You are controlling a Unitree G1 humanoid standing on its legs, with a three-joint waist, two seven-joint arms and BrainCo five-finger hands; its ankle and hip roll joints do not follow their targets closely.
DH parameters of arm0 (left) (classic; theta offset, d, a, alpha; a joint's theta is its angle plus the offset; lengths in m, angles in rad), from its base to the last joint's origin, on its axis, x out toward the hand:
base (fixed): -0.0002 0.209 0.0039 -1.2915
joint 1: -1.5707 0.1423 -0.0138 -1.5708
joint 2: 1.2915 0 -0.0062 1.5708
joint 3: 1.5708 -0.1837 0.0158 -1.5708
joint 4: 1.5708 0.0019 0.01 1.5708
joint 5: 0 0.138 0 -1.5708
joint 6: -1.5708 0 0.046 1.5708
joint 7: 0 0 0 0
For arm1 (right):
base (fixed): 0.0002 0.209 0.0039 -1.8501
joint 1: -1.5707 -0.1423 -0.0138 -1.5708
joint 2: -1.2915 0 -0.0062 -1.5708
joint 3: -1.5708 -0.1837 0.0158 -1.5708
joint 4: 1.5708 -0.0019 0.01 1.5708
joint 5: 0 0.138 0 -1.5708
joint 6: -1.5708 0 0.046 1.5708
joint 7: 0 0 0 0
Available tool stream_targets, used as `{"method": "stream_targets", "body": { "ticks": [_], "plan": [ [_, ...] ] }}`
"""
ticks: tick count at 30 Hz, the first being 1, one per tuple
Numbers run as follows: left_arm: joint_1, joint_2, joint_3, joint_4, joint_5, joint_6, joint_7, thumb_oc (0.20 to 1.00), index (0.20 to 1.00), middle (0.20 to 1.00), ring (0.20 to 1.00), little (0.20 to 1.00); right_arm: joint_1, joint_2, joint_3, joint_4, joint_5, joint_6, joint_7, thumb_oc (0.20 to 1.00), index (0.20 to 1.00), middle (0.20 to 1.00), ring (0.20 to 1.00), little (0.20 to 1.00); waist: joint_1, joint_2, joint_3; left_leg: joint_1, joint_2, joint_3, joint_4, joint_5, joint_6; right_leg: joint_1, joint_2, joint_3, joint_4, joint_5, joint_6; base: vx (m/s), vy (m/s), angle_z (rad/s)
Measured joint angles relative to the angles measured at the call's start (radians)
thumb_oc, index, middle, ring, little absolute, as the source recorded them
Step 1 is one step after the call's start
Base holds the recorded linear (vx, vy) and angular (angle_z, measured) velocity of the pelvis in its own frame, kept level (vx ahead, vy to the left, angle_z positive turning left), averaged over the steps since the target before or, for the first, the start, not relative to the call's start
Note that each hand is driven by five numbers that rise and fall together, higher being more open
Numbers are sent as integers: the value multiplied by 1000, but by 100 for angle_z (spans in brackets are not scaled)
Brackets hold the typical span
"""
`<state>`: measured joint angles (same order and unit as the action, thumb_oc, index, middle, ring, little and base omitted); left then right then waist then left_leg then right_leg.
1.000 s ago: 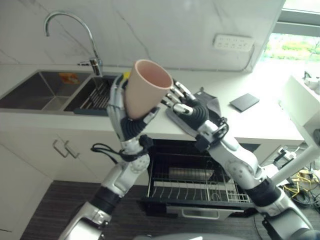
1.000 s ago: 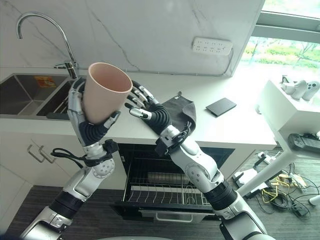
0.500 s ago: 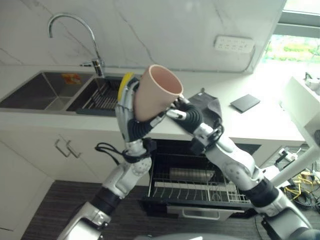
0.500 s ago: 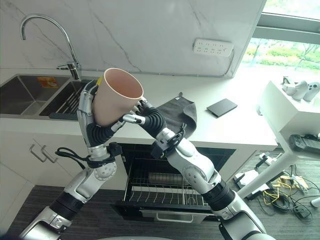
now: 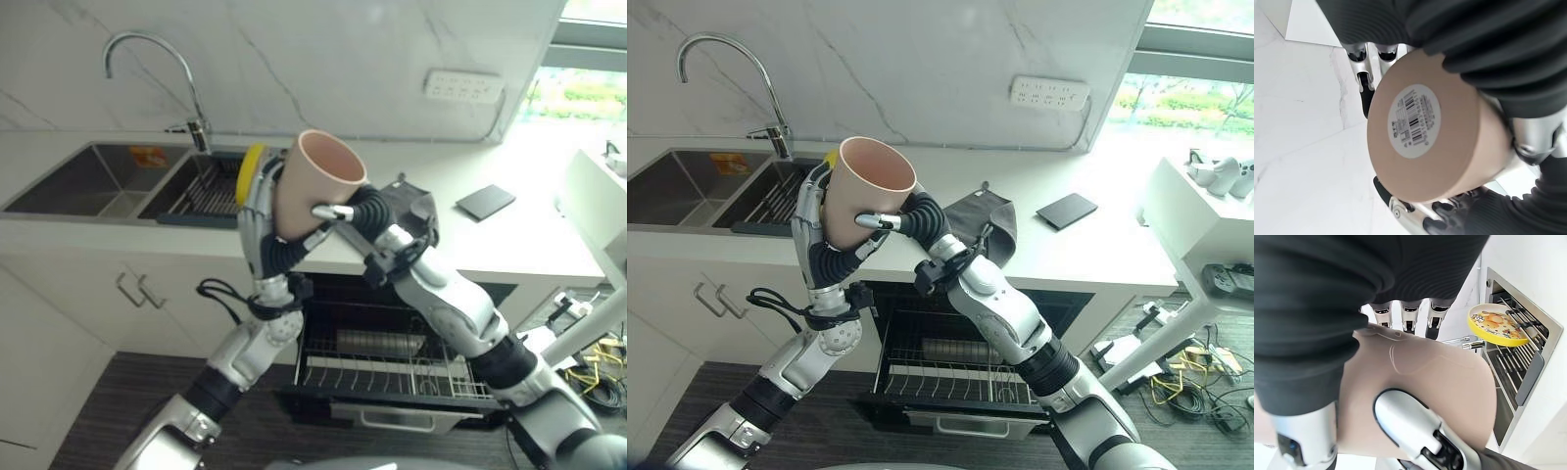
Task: Place the dishes in the dishwasher.
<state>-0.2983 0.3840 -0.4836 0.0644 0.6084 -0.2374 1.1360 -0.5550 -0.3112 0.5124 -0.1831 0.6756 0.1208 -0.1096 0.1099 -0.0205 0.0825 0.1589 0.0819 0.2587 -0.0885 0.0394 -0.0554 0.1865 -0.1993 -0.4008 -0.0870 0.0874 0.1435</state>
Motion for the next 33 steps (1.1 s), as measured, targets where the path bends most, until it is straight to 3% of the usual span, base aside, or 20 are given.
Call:
{"method": "stream_targets", "body": {
  "ticks": [8, 9, 11, 12, 13, 33],
  "plan": [
    [0, 0, -15, 1, -14, 0, -4, 200, 200, 200, 200, 200, 0, 2, 0, 0, 4, 1, -24, 1000, 1000, 1000, 1000, 1000, 6, 5, 0, 0, 0, -1, 0, 0, 0, 0, 0, 0, 0, 0, 0, 0, 0, 0],
    [0, 0, -20, 2, -22, 0, -4, 200, 200, 200, 200, 200, 0, 3, 0, 0, 5, 1, -29, 721, 721, 721, 721, 721, 6, 6, 0, 0, 0, -1, 0, 0, 0, 0, 0, 0, 0, 0, 0, 0, 0, 0],
    [-1, 0, -25, 16, -40, 0, -2, 200, 200, 200, 200, 200, 0, 4, 0, 1, 14, 1, -32, 592, 592, 592, 592, 592, 6, 8, 1, 0, 0, -1, 0, 1, 0, 0, 0, 0, 0, -1, 0, 0, 0, 0],
    [0, 0, -25, 20, -40, 0, -1, 200, 200, 200, 200, 200, 0, 4, -4, 2, 14, 1, -38, 357, 357, 357, 357, 357, 6, 9, 1, 0, 0, -2, 0, 1, 0, 0, 0, -1, 0, -1, 0, 0, 0, 0],
    [0, 1, -27, 20, -40, -1, -3, 200, 200, 200, 200, 200, 0, 8, -11, 9, 14, 1, -40, 200, 200, 200, 200, 200, 8, 10, 1, 0, 0, -2, 0, 1, 0, 0, 0, -1, 0, -1, 0, 0, 0, 0],
    [-11, -13, -67, 20, -40, -19, 9, 200, 200, 200, 200, 200, 0, 10, -10, 21, 92, -7, -73, 200, 200, 200, 200, 200, 9, 12, 1, -7, -1, -16, 0, 5, 0, 4, -1, -16, 0, -2, -1, -2, 1, 1]
  ]
}}
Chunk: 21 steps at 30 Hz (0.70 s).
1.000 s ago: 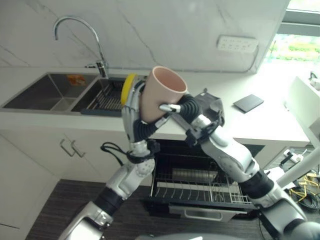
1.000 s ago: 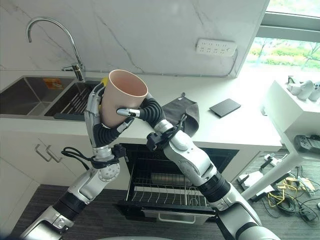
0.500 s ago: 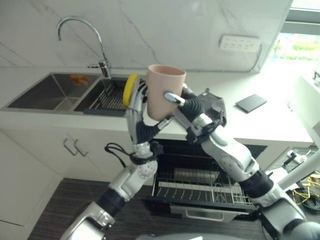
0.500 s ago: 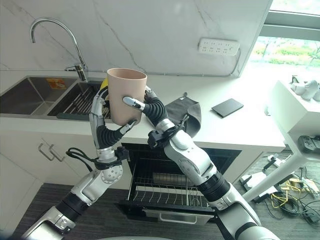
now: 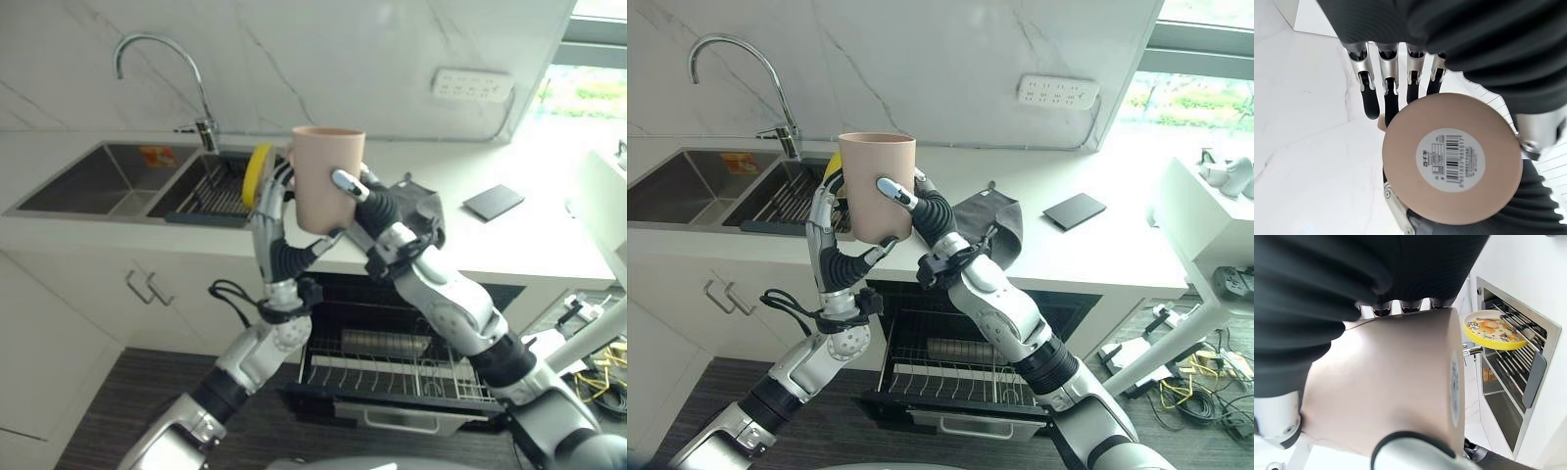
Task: Place the dishes in the dishwasher.
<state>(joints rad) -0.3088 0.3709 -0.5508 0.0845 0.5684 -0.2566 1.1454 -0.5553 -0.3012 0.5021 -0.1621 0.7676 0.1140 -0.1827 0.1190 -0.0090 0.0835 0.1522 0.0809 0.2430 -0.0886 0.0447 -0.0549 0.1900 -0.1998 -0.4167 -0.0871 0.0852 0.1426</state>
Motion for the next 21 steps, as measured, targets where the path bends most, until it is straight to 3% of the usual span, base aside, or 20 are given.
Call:
{"method": "stream_targets", "body": {
  "ticks": [1, 3, 4, 14, 21],
  "plan": [
    [0, 0, -1, 0, 0, 0, 0, 395, 395, 395, 395, 395, 0, 1, 0, 0, 1, -1, -4, 200, 200, 200, 200, 200, 0, 1, 0, -3, 0, -3, 0, 1, 0, 1, 0, -3, 0, 0, 0, -17, 2, 10],
    [-2, 0, -1, 0, 0, 0, 0, 959, 959, 959, 959, 959, 0, 4, 1, 0, 4, -8, -14, 200, 200, 200, 200, 200, 0, 3, 0, -11, -1, -12, 0, 4, 0, 1, 0, -11, 0, -1, 0, -16, 0, 11],
    [-2, 0, -1, 0, 1, 0, 0, 1000, 1000, 1000, 1000, 1000, 0, 9, 2, 1, 9, -13, -19, 200, 200, 200, 200, 200, 2, 5, 0, -11, -1, -12, 0, 4, 0, 1, 0, -11, 0, -1, 0, -16, -1, 6],
    [3, 1, -41, 19, 2, 13, -11, 1000, 1000, 1000, 1000, 1000, 5, 38, -20, 0, 42, -156, -98, 200, 200, 200, 200, 200, 1, 16, 1, -11, -1, -15, 0, 5, 0, 5, -1, -14, 0, -6, -3, 0, 0, 0],
    [42, 14, 0, 53, 3, 20, 2, 1000, 1000, 1000, 1000, 1000, 77, 4, -128, -16, 80, -250, -113, 200, 200, 200, 200, 200, -6, 35, 8, -12, -1, -14, 0, 5, 0, 5, -1, -14, 0, -7, -3, -5, -1, 0]
  ]
}}
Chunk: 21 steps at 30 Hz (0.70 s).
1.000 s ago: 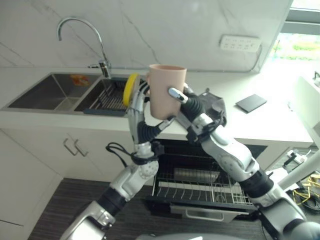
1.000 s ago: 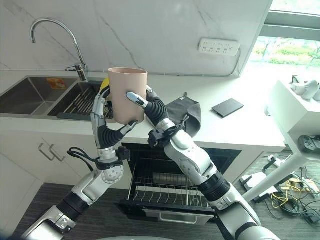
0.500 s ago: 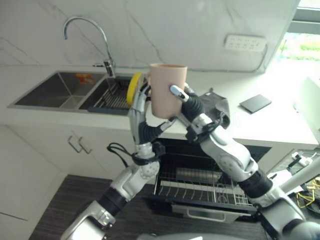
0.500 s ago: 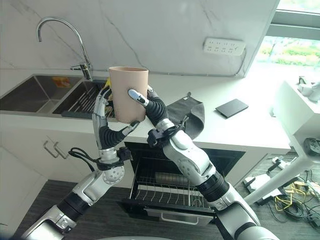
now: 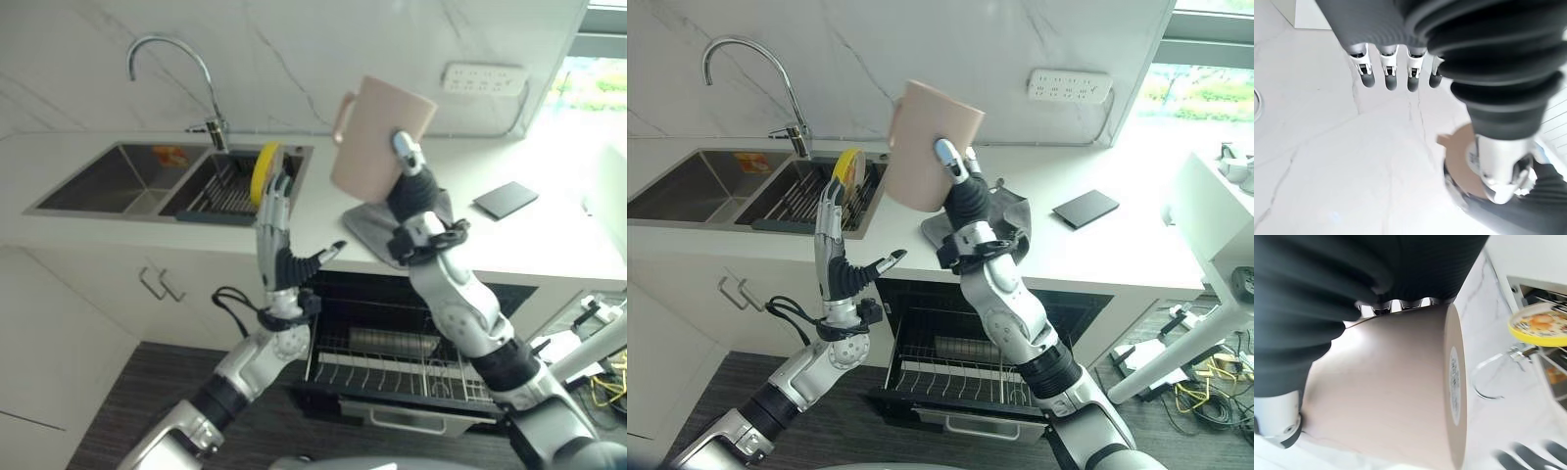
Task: Place the dishes in the dishwasher.
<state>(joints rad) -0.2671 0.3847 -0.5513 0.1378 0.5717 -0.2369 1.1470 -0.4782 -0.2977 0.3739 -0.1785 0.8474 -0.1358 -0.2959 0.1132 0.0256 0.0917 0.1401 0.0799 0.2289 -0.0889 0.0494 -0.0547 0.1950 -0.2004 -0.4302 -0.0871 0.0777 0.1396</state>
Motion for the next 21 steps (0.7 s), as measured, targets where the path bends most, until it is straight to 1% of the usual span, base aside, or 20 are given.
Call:
{"method": "stream_targets", "body": {
  "ticks": [3, 4, 6, 7, 8, 10, 12, 14, 17, 19, 21],
  "plan": [
    [9, 5, 30, 3, 2, -1, 9, 1000, 1000, 1000, 1000, 1000, 62, -25, -38, -7, 0, -30, 5, 200, 200, 200, 200, 200, -6, 1, 0, 0, 0, 1, 0, 0, 0, 0, 0, 0, 0, -1, 1, 0, 0, 0],
    [24, 7, 52, 3, 3, -1, 9, 1000, 1000, 1000, 1000, 1000, 97, -26, -55, -8, 0, -36, 4, 200, 200, 200, 200, 200, -13, 1, 1, 0, 0, 1, 0, 0, 0, 0, 0, 1, 0, -1, 1, 0, 0, 0],
    [30, 11, 57, 5, 4, -2, 11, 1000, 1000, 1000, 1000, 1000, 119, -28, -67, -11, -1, -37, 6, 200, 200, 200, 200, 200, -18, 1, 1, 0, 0, 2, 0, -1, 0, -1, 0, 1, 0, -2, 2, 0, 0, 0],
    [64, 13, 91, 14, -6, -52, -11, 1000, 1000, 1000, 1000, 1000, 195, -34, -106, -35, -1, -52, 31, 200, 200, 200, 200, 200, -22, 0, 1, 0, 0, 2, 0, -2, 1, 0, 0, 3, 0, -3, 4, 0, 0, 0],
    [105, 13, 122, 15, -33, -81, -25, 1000, 1000, 1000, 1000, 1000, 246, -39, -131, -37, 3, -68, 36, 200, 200, 200, 200, 200, -24, 0, 2, 0, 0, 2, 0, -3, 2, -1, -1, 5, 0, -5, 3, 0, 0, 0],
    [158, 9, 144, 18, -127, -122, -59, 1000, 1000, 1000, 1000, 1000, 328, -71, -176, -37, 38, -78, 58, 200, 200, 200, 200, 200, -32, -1, 5, -2, 0, 3, 0, -3, 2, -3, 0, 6, 0, -6, 4, 0, 0, 0],
    [235, 0, 192, 17, -186, -149, -82, 1000, 1000, 1000, 1000, 1000, 414, -72, -240, -33, 42, -79, 87, 200, 200, 200, 200, 200, -39, -4, 8, -3, 2, 6, -1, -4, 3, -5, 1, 8, 0, -8, 5, -7, 1, -2],
    [284, 0, 249, 18, -245, -149, -89, 1000, 1000, 1000, 1000, 1000, 452, -72, -276, -28, 42, -76, 112, 200, 200, 200, 200, 200, -55, -7, 15, -5, 3, 10, -1, -4, 3, -8, 2, 10, 0, -8, 5, -28, 12, -5],
    [313, 16, 389, 18, -307, -150, -87, 1000, 1000, 1000, 1000, 1000, 486, -75, -312, 29, 42, -72, 225, 200, 200, 200, 200, 200, -68, -24, 24, 0, 6, 28, 0, -5, 2, -13, 4, 24, 0, -8, 5, -24, 14, -12],
    [313, 18, 441, 18, -330, -150, -90, 1000, 1000, 1000, 1000, 1000, 496, -71, -309, 64, 42, -67, 265, 200, 200, 200, 200, 200, -73, -30, 24, 1, 5, 32, -1, -7, 3, -14, 2, 31, 0, -8, 6, -19, 16, -6],
    [325, 25, 468, 17, -339, -140, -136, 1000, 1000, 1000, 1000, 1000, 526, -63, -307, 107, 42, -63, 323, 200, 200, 200, 200, 200, -76, -37, 24, 0, 4, 36, -1, -7, 3, -18, 2, 34, 0, -7, 6, -35, 14, -4]
  ]
}}
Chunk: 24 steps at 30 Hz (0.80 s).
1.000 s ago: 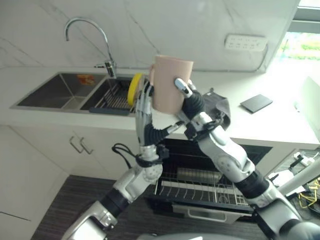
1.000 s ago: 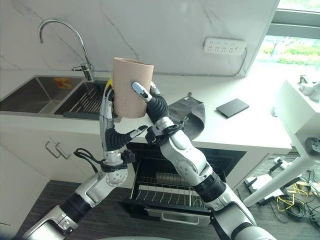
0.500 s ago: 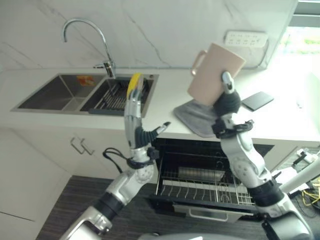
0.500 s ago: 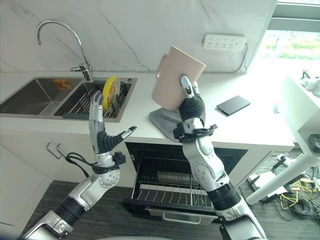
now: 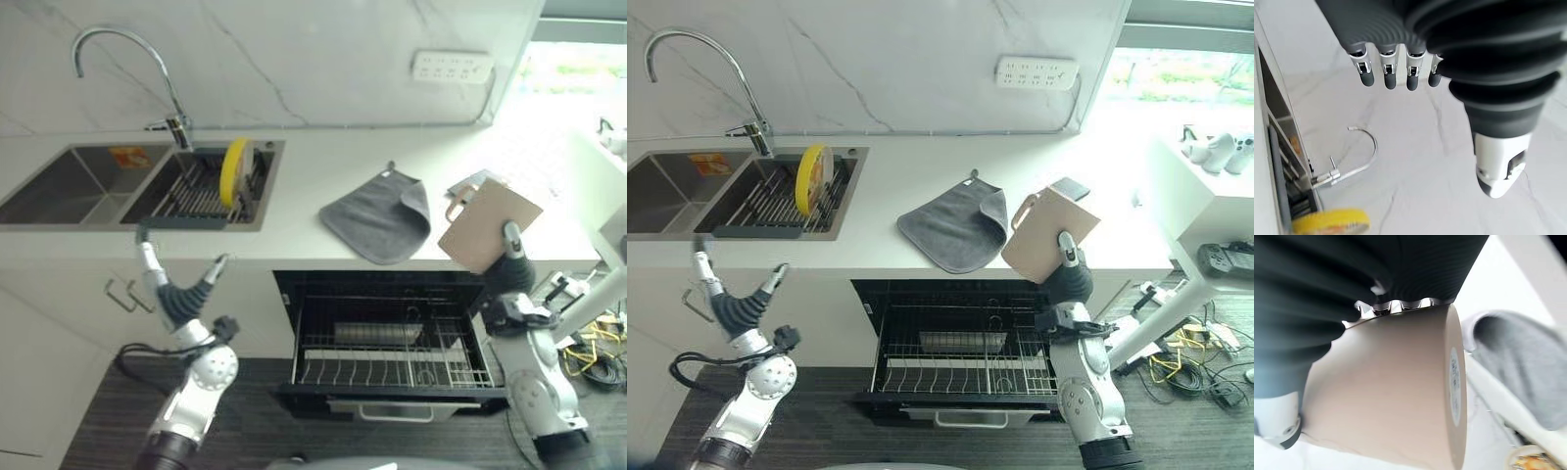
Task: Place the dishes in the dishwasher.
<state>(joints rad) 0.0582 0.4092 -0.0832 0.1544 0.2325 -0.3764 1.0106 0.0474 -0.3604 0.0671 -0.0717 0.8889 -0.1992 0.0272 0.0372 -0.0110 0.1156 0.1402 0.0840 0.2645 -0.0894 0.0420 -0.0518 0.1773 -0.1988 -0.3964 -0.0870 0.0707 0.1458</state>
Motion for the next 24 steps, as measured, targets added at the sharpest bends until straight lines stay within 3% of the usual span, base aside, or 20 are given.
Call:
{"method": "stream_targets", "body": {
  "ticks": [3, 5, 6, 9, 12, 19, 24],
  "plan": [
    [45, 31, -1, -42, -82, -14, -222, 1000, 1000, 1000, 1000, 1000, 62, 2, -6, 95, 0, 17, 69, 200, 200, 200, 200, 200, -4, -12, 5, -2, 0, 10, 0, -1, 0, -8, 0, 10, 0, 2, 0, -58, 7, -8],
    [54, 32, -8, -71, -102, -23, -285, 1000, 1000, 1000, 1000, 1000, 70, 4, -19, 114, -1, 16, 77, 200, 200, 200, 200, 200, -5, -13, 5, 0, 0, 15, 0, -1, 1, -10, 0, 15, 0, 2, 0, -45, 12, -11],
    [51, 47, -25, -77, -157, -32, -406, 1000, 1000, 1000, 1000, 1000, 73, 3, -23, 127, -3, 14, 82, 200, 200, 200, 200, 200, -5, -12, 5, 1, 1, 19, 0, -1, 1, -11, 0, 20, 0, 3, 0, -17, 21, -8],
    [49, 74, -100, -78, -183, -36, -588, 1000, 1000, 1000, 1000, 1000, 70, 8, -4, 164, -14, 16, 92, 200, 200, 200, 200, 200, -5, -8, 4, 3, 1, 23, 0, -3, 1, -13, 0, 28, 0, 5, 0, -16, 20, -8],
    [50, 81, -118, -78, -213, -36, -708, 1000, 1000, 1000, 1000, 1000, 72, 36, 27, 248, -53, 16, 92, 200, 200, 200, 200, 200, -6, -4, 3, 2, 0, 27, 0, -3, 1, -27, 0, 38, 0, 10, -3, -1, 20, -10],
    [58, 91, -111, -71, -213, -12, -758, 1000, 1000, 1000, 1000, 1000, 72, 46, 63, 448, -148, 35, 81, 200, 200, 200, 200, 200, 0, 19, -6, 4, 1, 28, 0, -3, 1, -25, 0, 39, 0, 11, -2, 1, 2, -1],
    [55, 95, -112, -72, -212, -11, -793, 1000, 1000, 1000, 1000, 1000, 12, 41, 84, 582, -251, 15, -69, 200, 200, 200, 200, 200, 24, 23, -8, 18, 2, 22, 0, -3, 1, -9, -2, 34, 0, 13, -1, 15, -9, 3]
  ]
}}
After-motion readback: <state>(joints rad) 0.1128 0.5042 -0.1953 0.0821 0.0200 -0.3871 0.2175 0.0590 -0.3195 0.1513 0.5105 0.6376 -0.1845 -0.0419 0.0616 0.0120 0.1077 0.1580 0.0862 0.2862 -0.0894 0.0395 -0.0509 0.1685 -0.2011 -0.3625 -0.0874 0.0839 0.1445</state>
